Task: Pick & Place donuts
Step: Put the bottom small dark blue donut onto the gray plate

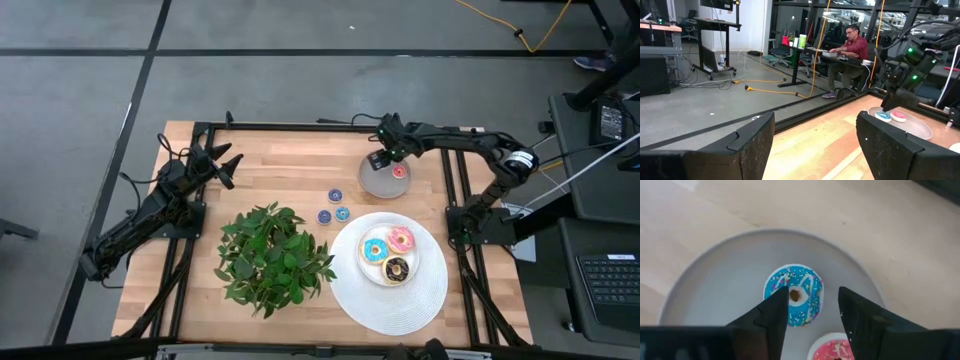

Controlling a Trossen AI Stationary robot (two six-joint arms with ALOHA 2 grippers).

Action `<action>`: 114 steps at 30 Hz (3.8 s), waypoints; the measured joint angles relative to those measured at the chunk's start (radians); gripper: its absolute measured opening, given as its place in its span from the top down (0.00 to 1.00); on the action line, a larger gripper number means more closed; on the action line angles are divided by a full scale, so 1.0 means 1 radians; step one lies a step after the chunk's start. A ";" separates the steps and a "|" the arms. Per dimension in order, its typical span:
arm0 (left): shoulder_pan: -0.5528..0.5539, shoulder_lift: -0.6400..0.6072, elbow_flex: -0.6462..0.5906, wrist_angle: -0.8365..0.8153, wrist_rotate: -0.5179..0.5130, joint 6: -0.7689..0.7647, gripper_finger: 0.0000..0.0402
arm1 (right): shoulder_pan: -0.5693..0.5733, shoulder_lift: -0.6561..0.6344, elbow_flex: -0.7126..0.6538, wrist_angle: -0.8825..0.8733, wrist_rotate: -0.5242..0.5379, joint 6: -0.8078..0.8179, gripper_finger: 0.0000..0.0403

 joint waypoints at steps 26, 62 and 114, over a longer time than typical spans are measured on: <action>0.000 0.000 0.000 0.000 0.000 0.000 0.33 | 0.002 -0.027 0.349 -0.420 -0.117 -0.860 0.57; 0.000 0.000 0.000 0.000 0.000 0.000 0.33 | 0.387 0.215 0.783 -0.629 -0.124 -0.941 0.57; 0.000 0.000 0.000 0.000 0.000 0.000 0.33 | 0.602 0.659 0.914 -0.462 -0.178 -0.941 0.57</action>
